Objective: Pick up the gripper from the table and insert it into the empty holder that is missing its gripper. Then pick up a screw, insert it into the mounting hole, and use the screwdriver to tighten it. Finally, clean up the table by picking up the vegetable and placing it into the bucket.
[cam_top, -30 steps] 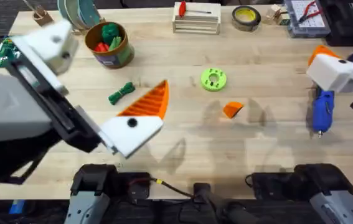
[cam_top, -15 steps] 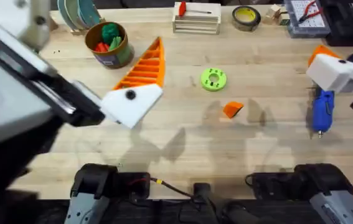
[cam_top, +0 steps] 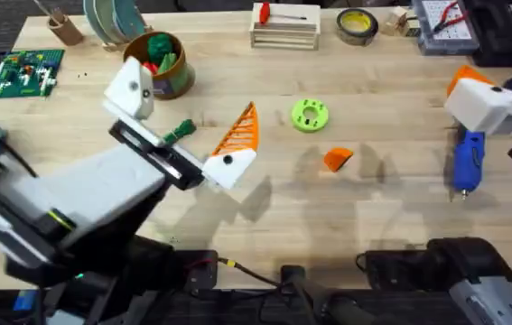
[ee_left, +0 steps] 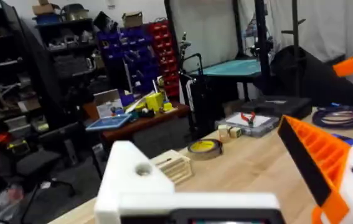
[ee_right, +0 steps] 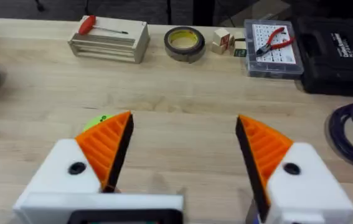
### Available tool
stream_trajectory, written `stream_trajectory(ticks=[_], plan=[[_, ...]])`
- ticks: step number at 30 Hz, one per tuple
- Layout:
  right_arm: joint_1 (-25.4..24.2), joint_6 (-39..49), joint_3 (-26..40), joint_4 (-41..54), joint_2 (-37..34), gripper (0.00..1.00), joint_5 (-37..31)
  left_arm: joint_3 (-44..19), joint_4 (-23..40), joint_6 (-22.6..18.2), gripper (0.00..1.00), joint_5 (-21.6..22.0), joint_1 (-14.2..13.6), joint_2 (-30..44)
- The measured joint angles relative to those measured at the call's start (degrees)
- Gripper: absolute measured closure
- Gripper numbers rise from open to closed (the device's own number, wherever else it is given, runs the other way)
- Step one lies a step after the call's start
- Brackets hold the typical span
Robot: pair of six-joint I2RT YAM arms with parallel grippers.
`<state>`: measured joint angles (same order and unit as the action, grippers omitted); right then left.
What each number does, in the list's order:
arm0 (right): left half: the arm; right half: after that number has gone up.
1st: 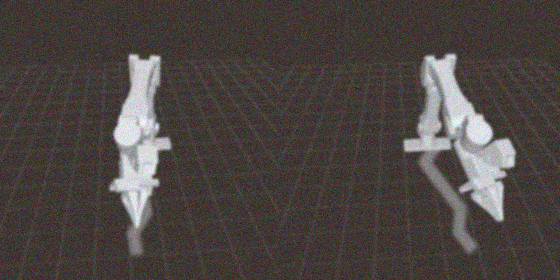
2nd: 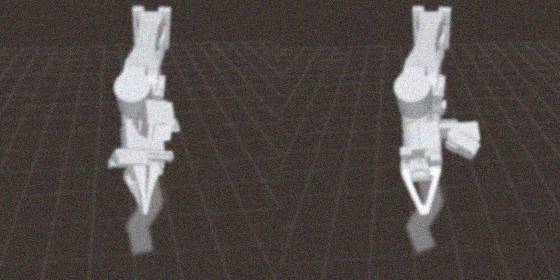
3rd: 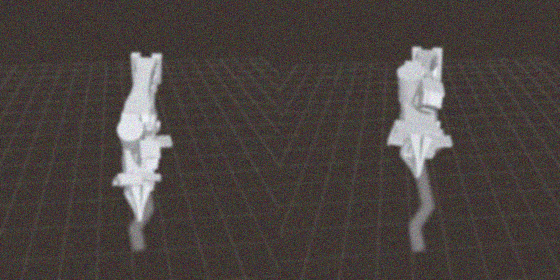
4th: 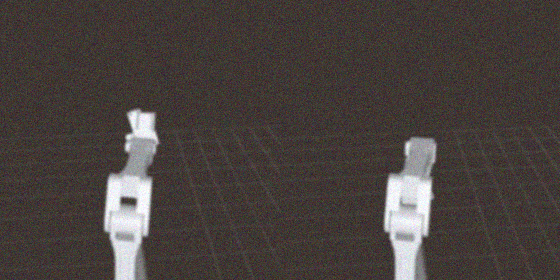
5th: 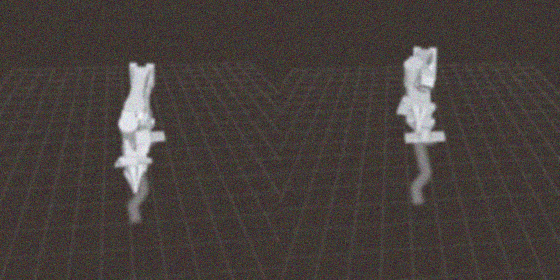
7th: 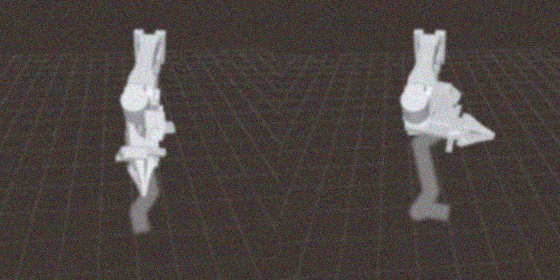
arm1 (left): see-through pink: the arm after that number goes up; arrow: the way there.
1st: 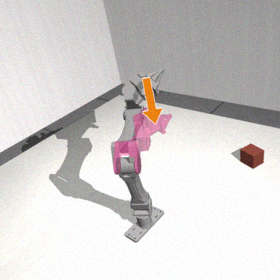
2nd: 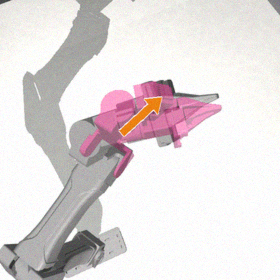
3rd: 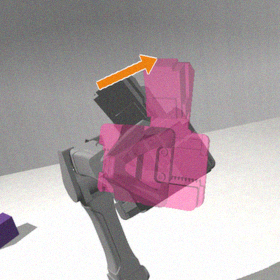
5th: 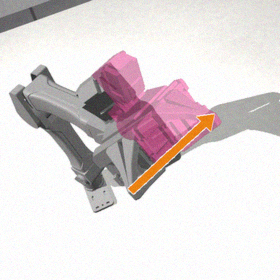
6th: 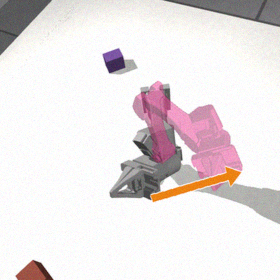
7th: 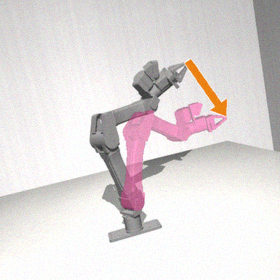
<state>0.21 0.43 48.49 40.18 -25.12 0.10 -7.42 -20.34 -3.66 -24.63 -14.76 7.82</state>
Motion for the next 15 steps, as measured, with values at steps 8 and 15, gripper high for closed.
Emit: stream_trajectory(ticks=[8,15], plan=[[0.0,0.0,0.0,0.0,0.0,0.01,0.0,7.0,-0.7,0.7,0.006,3.3,-1.2,-6.9],[0.0,0.0,0.0,0.0,0.0,0.01,0.0,7.1,4.8,1.1,0.007,3.8,-2.7,-7.5]])
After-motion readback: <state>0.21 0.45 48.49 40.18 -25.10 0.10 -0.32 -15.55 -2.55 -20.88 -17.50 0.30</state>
